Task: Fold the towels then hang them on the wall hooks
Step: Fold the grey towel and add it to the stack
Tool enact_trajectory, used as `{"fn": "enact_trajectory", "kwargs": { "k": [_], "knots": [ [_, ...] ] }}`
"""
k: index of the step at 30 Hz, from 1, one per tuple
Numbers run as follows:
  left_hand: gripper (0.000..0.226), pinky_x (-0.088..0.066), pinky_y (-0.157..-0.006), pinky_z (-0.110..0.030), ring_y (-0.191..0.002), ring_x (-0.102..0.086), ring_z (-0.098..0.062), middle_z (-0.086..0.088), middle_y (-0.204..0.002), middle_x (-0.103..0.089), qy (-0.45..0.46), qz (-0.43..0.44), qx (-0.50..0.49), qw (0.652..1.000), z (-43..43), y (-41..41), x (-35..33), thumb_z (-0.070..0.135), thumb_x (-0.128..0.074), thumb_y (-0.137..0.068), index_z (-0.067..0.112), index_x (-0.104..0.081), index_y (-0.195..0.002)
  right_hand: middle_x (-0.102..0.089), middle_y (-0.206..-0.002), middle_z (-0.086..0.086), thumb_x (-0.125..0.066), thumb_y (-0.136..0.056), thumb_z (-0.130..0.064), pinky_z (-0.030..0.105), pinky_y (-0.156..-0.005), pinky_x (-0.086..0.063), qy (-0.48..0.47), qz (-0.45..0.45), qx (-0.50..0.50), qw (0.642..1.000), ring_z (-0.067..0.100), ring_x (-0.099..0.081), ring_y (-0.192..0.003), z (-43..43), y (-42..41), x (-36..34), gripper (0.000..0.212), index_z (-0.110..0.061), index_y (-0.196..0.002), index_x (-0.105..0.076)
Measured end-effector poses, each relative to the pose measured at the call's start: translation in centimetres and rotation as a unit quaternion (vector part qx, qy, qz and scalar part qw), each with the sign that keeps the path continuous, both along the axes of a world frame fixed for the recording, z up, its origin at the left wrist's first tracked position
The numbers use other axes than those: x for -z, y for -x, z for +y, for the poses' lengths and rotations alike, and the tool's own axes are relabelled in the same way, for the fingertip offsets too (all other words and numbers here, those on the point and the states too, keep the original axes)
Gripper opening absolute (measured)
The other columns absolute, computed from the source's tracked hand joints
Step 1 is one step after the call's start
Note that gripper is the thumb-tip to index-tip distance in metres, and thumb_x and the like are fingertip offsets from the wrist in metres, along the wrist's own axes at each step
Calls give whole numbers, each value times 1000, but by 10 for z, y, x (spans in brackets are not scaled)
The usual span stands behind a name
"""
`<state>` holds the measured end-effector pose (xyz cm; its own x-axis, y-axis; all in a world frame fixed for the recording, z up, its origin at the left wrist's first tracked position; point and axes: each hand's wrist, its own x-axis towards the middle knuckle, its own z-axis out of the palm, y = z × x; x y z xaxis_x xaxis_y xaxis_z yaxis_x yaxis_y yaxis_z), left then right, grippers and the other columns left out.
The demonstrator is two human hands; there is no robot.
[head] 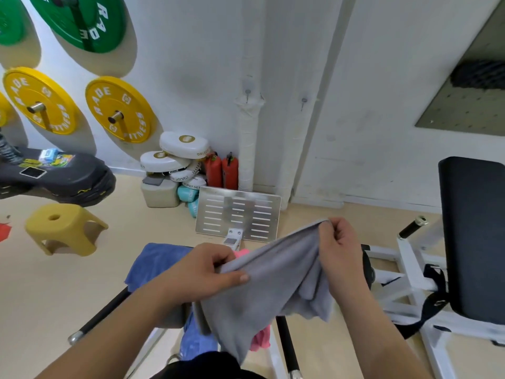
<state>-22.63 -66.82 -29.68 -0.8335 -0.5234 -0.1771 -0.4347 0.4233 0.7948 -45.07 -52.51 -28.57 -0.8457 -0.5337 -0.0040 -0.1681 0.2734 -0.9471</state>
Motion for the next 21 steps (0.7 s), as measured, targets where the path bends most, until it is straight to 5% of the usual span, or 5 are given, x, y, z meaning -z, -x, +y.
{"fn": "enact_trajectory", "kwargs": {
  "k": [7,14,17,21],
  "knots": [
    [28,-40,-60,-19,-60,-50,0,9,-65,-57,32,-183,19,982,-31,-40,20,45,-80,-82,19,-69,-80,-68,-85,4,-59,-101,-31,35,-71,-49,-49,-7,62,997,20,-65,-83,14,52,14,19,-15,-95,-65],
    [5,-53,-71,-25,-80,-70,-10,0,-85,-78,-148,-35,-131,980,-21,-46,-7,17,-76,-90,20,-77,-86,-71,-88,0,-64,-99,-37,42,-80,-53,-108,-32,43,993,24,-69,-90,18,57,22,21,-16,-97,-65],
    [9,-56,-70,-28,-86,-70,-14,-6,-95,-78,-243,60,-237,939,6,-12,-21,15,-70,-95,18,-78,-93,-75,-90,5,-64,-100,-35,37,-76,-57,-87,-75,-35,993,22,-71,-86,4,27,17,19,-17,-97,-64],
    [11,-58,-88,-36,-89,-70,-19,-8,-97,-78,-346,128,-310,876,46,37,-28,14,-69,-96,17,-79,-100,-69,-82,6,-59,-103,-32,21,-60,-46,-49,-91,-120,987,12,-59,-69,-11,-21,4,16,-17,-95,-59]
  ]
}}
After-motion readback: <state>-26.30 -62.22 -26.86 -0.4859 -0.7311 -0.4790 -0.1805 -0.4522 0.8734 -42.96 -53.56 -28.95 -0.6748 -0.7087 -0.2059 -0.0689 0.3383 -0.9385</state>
